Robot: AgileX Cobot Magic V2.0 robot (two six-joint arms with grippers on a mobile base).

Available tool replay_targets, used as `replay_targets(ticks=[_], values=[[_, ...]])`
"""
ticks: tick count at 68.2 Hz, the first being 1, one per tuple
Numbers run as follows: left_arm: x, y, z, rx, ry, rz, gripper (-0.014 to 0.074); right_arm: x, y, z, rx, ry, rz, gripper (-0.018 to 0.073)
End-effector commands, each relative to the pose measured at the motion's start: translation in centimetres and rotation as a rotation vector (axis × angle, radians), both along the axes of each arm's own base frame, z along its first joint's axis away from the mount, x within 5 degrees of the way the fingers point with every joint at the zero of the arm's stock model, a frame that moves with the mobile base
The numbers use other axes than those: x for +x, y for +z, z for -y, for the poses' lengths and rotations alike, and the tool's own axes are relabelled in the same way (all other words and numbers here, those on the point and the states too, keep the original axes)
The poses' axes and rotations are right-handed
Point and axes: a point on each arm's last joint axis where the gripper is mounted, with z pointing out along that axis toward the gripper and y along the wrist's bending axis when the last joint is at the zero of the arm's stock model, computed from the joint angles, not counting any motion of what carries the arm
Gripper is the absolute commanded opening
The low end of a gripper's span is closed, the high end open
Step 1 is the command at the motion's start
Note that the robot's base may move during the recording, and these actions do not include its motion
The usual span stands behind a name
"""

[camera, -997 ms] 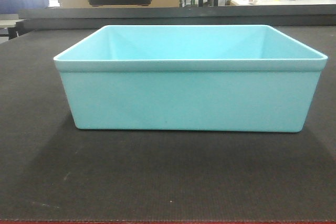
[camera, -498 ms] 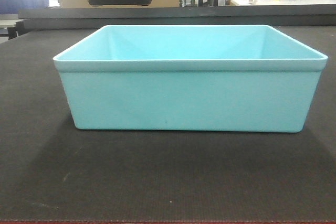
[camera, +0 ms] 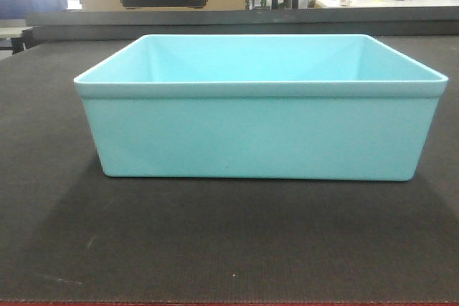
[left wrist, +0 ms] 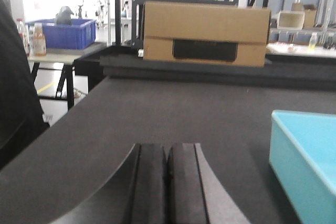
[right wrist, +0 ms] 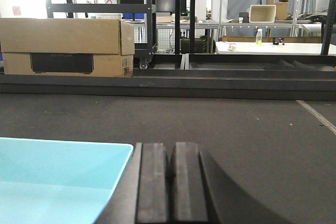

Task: Fetch blue bin and place on conveyor start

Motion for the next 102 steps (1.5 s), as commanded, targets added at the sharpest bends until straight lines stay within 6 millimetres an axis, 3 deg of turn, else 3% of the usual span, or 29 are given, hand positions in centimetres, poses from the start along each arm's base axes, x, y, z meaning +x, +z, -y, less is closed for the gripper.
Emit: replay_targets(ticks=[1,8,79,86,102], values=[[0.5,-1.7,-0.1,0.015,0.0,0.009,-0.0111,-0.1,0.2,0.0,-0.013,-0.008,0.031,-0.0162],[0.9,-3.9,0.0,0.013,-0.018,-0.024,-0.0111,-0.1,0.2,0.0,-0.013,-0.008,0.033,-0.0162],[0.9,-3.9,0.1,0.013,-0.032,-0.031,-0.0111,-0.1,-0.3,0.1,0.02,-0.03,-0.002,-0.0162],[0.9,-3.9,0.1,0.013,-0.032,-0.031,-0.0111,0.0,-2.0,0.1,-0.011,-0.048,-0.01,-0.0162],[0.9,-3.9,0.1,0.013,-0.032,-0.031,-0.0111,0.4,-9.9,0.3,-0.013,-0.067,-0.014,-0.0162]])
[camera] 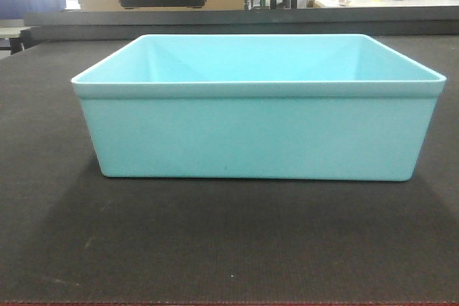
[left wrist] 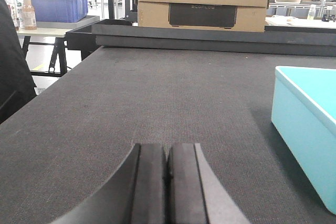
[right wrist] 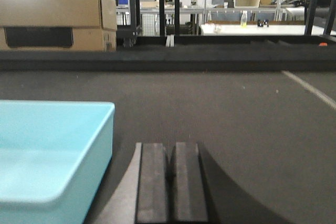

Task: Fetch blue bin and place on conveyor start

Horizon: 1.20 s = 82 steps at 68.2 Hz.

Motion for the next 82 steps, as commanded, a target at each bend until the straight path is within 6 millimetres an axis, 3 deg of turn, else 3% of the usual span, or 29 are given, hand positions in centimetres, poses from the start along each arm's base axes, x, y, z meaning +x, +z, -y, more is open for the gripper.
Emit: replay_targets(ticks=[1,8,82], values=[[0.0,0.2,0.0,0.006,-0.003,0.024,-0.0111,0.0,-2.2,0.1,-0.02,-0.012,0.027,-0.0162],[0.0,0.2,0.0,0.006,-0.003,0.024,-0.0111,0.3,-4.6,0.1,-0.022,-0.015,-0.001,-0.0162],[0.0,0.2,0.0,0.006,-0.003,0.024,-0.0111,0.3,-4.5,0.1,-0.023,-0.016,0.01,-0.0162]])
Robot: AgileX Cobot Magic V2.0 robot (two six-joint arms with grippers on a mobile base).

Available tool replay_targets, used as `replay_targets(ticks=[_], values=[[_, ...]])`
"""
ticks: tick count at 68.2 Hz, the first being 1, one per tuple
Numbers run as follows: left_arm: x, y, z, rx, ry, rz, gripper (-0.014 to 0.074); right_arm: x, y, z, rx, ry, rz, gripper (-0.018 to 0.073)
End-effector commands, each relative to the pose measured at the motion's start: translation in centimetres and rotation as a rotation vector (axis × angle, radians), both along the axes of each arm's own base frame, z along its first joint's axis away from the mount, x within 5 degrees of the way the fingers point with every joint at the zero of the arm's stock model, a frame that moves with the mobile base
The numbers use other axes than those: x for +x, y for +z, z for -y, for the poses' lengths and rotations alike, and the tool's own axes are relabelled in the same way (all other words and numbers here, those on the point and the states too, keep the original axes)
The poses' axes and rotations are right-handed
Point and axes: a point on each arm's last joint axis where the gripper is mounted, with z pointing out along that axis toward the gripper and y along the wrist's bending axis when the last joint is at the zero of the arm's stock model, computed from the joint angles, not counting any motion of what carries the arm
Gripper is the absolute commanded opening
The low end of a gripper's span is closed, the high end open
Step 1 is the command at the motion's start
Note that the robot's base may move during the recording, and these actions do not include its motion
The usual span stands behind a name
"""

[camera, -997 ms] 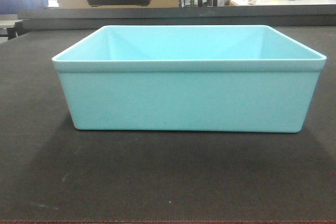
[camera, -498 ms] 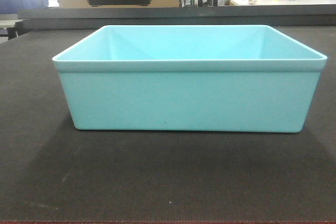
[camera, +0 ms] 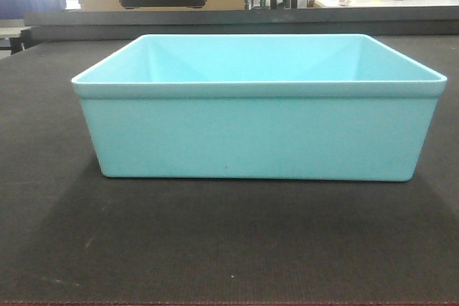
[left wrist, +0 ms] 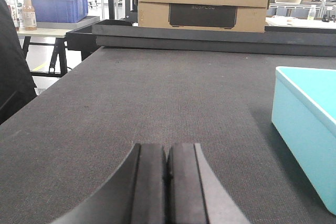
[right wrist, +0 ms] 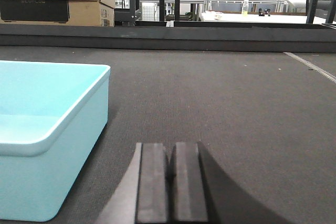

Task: Fetch blue bin and place on conveyor start

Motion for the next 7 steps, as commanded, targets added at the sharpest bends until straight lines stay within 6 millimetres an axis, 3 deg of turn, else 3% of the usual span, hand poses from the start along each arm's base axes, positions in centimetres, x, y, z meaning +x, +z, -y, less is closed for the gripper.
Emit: replay_targets(ticks=[1,7], values=[[-0.05,0.24,0.02,0.006,-0.003,0.024,-0.0111,-0.08,0.29,0.05,-0.008,-0.008,0.035,-0.0162],[-0.05,0.24,0.02,0.006,-0.003,0.024,-0.0111,-0.08,0.29,0.05,-0.008,-0.008,0.035,-0.0162]])
